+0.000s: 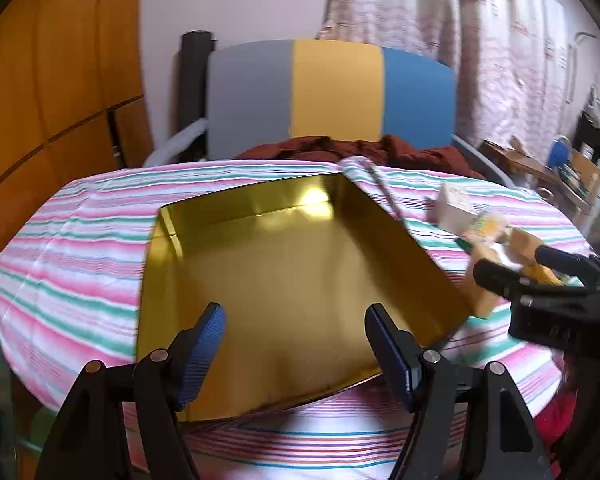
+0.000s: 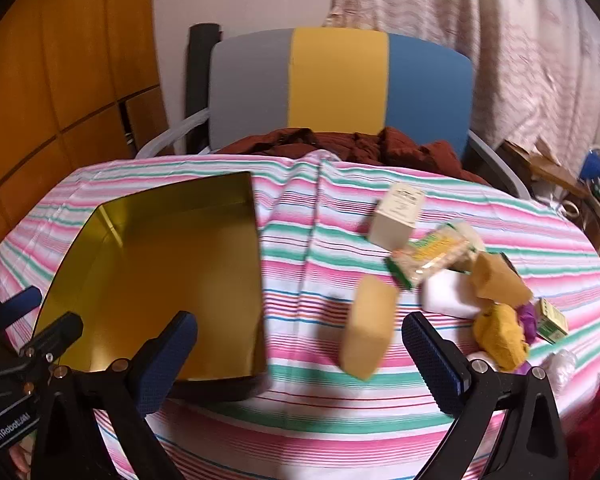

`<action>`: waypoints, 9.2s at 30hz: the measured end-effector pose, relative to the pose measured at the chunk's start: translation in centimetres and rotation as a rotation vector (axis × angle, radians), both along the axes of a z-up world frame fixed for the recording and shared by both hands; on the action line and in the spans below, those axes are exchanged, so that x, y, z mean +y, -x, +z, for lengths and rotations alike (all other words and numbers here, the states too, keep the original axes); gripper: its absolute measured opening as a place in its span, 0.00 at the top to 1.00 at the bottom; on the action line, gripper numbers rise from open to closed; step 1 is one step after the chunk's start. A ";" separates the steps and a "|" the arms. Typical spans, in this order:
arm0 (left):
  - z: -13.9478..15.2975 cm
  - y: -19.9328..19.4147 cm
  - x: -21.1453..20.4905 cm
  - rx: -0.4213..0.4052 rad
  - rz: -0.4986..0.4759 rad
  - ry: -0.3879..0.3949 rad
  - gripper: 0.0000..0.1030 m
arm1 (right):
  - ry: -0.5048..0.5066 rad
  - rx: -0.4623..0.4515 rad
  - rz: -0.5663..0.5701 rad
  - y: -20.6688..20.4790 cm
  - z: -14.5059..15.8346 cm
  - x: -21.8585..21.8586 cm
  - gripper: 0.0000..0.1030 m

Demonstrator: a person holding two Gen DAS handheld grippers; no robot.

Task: Organize objects
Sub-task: 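Move the left tool to the pink hair curler and grasp it, then grasp the plastic-wrapped bundle with the right tool while the left tool carries the curler, then lower the curler and bundle into the gold tray and open both tools, then reach the left tool to the yellow sponge and grasp it, then grasp a second yellow sponge with the right tool while the left tool holds its sponge, then place both sponges into the gold tray and open both tools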

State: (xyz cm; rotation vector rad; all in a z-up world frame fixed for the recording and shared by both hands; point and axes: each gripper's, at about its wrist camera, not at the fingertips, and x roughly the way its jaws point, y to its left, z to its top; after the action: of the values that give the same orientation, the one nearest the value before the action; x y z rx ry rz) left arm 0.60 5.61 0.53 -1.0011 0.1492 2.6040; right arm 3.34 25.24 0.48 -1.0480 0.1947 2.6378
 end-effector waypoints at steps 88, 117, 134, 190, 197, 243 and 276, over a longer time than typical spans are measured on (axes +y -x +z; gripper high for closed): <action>0.5 -2.8 15.5 -0.256 -0.703 -0.270 0.67 | 0.044 -0.478 -0.195 -10.7 2.3 24.6 0.58; 0.0 3.8 -8.7 -0.108 0.115 -0.157 0.53 | 0.162 -0.208 0.462 7.6 1.1 -6.8 0.30; 0.5 1.8 -5.7 -0.078 0.161 -0.045 0.53 | 0.069 -0.071 0.317 3.0 0.9 -6.5 0.18; 1.3 -1.1 11.7 -0.041 -0.392 0.037 0.53 | 0.101 0.092 -0.277 -6.8 2.0 14.7 0.09; 0.1 -1.0 16.6 -0.073 -0.489 0.048 0.51 | 0.187 0.080 -0.395 -9.8 0.9 19.7 0.08; -0.9 -0.1 15.9 -0.152 -0.477 -0.056 0.65 | 0.172 -0.238 -0.276 1.8 -5.5 22.9 0.35; 0.5 8.8 -5.3 -0.091 0.132 -0.094 0.59 | 0.270 -0.076 0.293 12.6 1.5 -1.7 0.32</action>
State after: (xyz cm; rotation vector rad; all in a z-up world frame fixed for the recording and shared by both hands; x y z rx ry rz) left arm -8.23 0.35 0.99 -1.1289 -0.0628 2.6483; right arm -9.25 23.52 1.96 -1.3530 0.4194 2.8818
